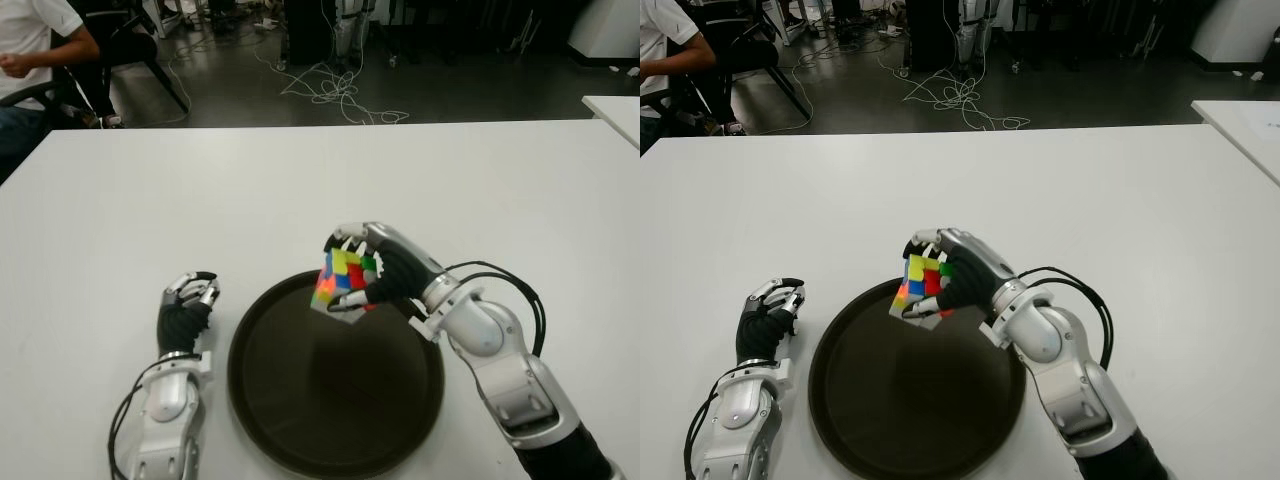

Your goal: Pick up the Rubik's Cube and put it in the plate

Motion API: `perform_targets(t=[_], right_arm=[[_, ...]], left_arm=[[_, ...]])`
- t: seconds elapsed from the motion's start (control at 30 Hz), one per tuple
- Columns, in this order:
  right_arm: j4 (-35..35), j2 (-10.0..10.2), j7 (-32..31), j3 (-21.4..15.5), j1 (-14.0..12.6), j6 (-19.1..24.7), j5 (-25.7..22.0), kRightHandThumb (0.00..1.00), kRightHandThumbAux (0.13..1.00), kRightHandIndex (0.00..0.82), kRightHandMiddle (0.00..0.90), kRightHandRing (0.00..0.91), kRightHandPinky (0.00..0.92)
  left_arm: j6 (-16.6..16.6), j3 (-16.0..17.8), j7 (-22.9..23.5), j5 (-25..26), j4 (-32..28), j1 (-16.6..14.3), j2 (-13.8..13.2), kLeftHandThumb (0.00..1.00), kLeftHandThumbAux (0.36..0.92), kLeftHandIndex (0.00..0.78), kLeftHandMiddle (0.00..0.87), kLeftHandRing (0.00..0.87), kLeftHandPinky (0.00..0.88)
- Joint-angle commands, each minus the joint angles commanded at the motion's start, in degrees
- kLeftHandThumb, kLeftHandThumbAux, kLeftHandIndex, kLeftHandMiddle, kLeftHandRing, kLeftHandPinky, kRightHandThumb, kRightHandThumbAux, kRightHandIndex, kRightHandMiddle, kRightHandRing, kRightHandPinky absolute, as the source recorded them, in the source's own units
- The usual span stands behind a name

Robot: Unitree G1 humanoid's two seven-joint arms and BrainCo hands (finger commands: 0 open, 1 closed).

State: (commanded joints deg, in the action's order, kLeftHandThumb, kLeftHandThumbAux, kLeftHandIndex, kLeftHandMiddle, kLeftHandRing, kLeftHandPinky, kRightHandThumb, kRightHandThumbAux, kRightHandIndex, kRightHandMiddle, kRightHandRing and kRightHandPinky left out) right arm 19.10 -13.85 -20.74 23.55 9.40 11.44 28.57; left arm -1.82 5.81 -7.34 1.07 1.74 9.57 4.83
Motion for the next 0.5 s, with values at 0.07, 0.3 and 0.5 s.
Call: perform_targets(t=[0.07,0.3,0.5], right_arm=[[-0.48,-1.02,-0.80,1.36,0.56,-0.38,1.90,0.008,0.884,0.675,0.794,0.807,0.794],[-1.91,-2.20,-1.48,3.19,1.11,-0.51,5.86,0.000,0.893,0.666,0.791,0.802,0.780],[-3.73,-1.72,-0.55,4.14,1.66,-0.82,8.15,0.000,0.899,0.666,0.786,0.790,0.764]], left_arm=[[-1.05,0.01,-0.48,-0.23,-0.51,0.07,0.08,0.712,0.704,0.444,0.812,0.826,0.821],[-1.58,-0.01,-0.83,-0.30,-0.51,-0.06,-0.17,0.712,0.704,0.444,0.809,0.826,0.815],[-0.51,0.09,-0.67,0.08,-0.27,0.05,0.01,0.712,0.704,0.444,0.810,0.825,0.817]])
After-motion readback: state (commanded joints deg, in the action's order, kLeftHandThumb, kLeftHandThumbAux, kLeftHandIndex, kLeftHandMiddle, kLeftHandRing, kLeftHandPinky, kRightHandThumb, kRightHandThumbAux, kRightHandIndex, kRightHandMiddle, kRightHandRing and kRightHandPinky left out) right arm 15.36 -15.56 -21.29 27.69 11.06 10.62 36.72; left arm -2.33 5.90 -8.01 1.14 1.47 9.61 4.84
